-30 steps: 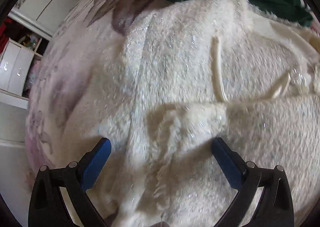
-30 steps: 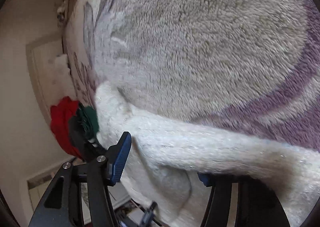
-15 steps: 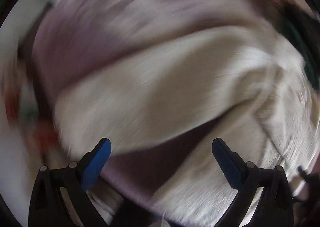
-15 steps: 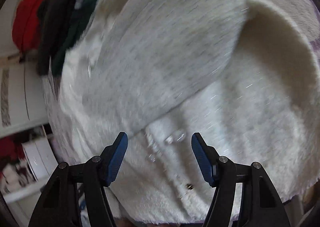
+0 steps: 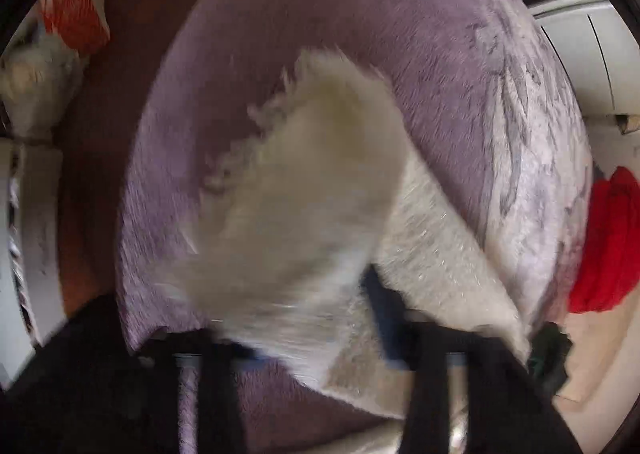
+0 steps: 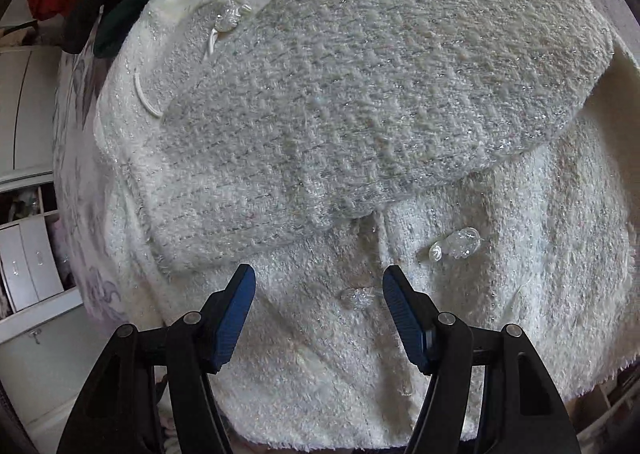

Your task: Fold large clothes

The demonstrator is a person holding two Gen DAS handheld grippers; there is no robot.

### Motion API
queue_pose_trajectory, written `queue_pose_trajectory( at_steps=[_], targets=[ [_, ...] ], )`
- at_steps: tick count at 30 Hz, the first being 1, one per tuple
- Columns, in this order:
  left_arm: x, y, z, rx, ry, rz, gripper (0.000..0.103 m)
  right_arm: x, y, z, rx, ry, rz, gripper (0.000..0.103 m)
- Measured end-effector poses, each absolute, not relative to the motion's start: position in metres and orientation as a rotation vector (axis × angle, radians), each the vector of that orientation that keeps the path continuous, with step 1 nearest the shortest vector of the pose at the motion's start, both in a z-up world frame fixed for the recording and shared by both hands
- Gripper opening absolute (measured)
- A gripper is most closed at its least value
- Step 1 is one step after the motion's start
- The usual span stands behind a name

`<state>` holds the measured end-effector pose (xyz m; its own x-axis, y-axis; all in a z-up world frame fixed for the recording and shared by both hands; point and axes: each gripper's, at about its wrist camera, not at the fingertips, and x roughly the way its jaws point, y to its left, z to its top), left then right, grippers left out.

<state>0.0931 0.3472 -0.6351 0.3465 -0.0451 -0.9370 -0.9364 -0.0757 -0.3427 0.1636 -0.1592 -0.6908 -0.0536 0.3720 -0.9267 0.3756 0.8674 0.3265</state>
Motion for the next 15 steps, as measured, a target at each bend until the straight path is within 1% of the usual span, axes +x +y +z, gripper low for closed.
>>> queue_pose_trajectory(
  at_steps=[3, 6, 8, 9, 10, 12, 15],
  targets=[
    [0.118, 0.358, -0.619, -1.232, 0.979, 0.981, 0.014, 0.16, -0.151, -0.686, 0.512, 1.647, -0.048, 0.068],
    [0.144, 0.355, -0.595, -0.977, 1.01, 0.959, 0.012, 0.161, -0.127, -0.681, 0.131, 1.653, -0.173, 0.068],
    [0.169, 0.343, -0.568, -0.746, 1.001, 0.919, 0.012, 0.163, -0.107, -0.678, -0.088, 1.6, -0.198, 0.078],
    [0.178, 0.341, -0.561, -0.686, 0.998, 0.909, 0.012, 0.164, -0.099, -0.676, -0.148, 1.566, -0.193, 0.087],
    [0.186, 0.334, -0.546, -0.603, 0.982, 0.885, 0.012, 0.164, -0.092, -0.673, -0.198, 1.537, -0.191, 0.09],
    [0.201, 0.323, -0.526, -0.487, 0.963, 0.842, 0.011, 0.165, -0.084, -0.671, -0.243, 1.509, -0.178, 0.09],
    [0.233, 0.296, -0.491, -0.331, 0.92, 0.767, 0.011, 0.162, -0.083, -0.67, -0.239, 1.493, -0.14, 0.09]
  ],
)
